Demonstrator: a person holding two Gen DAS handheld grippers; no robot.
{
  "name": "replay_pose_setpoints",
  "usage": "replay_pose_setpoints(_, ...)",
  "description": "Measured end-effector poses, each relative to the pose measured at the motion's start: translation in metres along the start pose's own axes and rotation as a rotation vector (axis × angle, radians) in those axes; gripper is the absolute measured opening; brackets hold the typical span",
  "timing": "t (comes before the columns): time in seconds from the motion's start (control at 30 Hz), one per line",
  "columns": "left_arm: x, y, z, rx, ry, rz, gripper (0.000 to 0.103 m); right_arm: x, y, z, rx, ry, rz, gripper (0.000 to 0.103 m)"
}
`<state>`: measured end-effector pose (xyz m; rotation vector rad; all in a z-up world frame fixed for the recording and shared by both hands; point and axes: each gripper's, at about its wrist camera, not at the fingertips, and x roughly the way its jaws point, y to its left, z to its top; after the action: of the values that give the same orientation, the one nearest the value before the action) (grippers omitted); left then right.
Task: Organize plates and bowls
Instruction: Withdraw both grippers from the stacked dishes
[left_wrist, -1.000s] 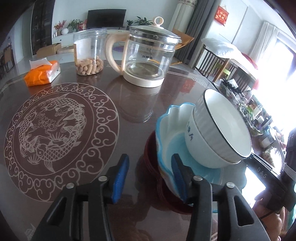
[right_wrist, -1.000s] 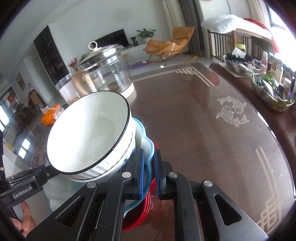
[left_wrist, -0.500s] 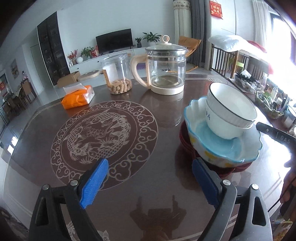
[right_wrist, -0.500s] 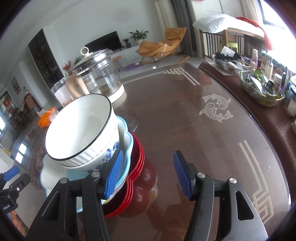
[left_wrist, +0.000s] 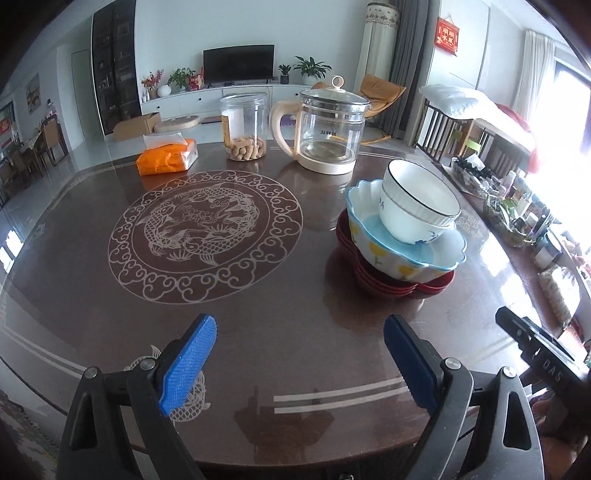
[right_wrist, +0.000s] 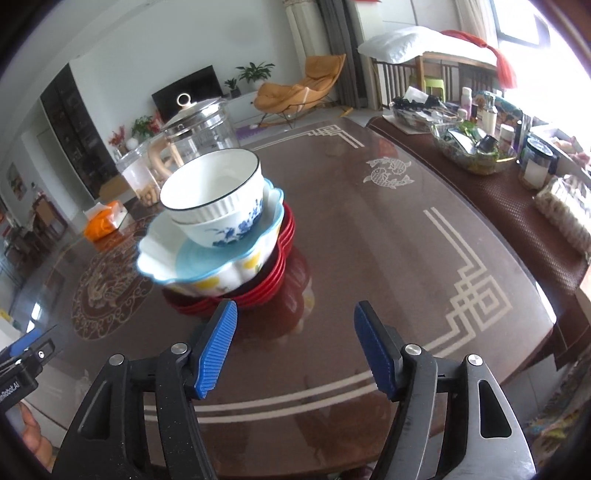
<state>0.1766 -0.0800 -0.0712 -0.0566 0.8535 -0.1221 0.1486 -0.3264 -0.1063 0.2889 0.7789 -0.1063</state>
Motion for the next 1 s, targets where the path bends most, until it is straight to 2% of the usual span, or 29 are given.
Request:
replay_pose_setpoints(0.17,-0.017,0.005,-0.019,-0.056,0.008,-0.011,0.092,-0.029,0.022,-0.026,-0.040,-0.007,0.002,0.070)
replay_pose_setpoints(0.3,-0.034,0.002,-0.031,-0.041,0.002,0.016,0.092,-0.045,0.033,-0.037,-0.051,-0.004,0.003,0.073)
replay_pose_setpoints(0.43,-0.052,-0.005,-0.034,0.033,-0.045,0.074,0.092,-0.060,0.045,-0.041,-0.086,-0.023,-0.011,0.074)
replay_pose_setpoints(0.6,-0.066,0.000,-0.033,0.046,-0.061,0.109,0.092,-0.076,0.056,-0.044,-0.112,-0.042,-0.023,0.075)
replay_pose_setpoints(1.0,-0.076,0.001,-0.035,0.051,-0.045,0.120,0.092,-0.097,0.070,-0.047,-0.186,-0.104,-0.077,0.075)
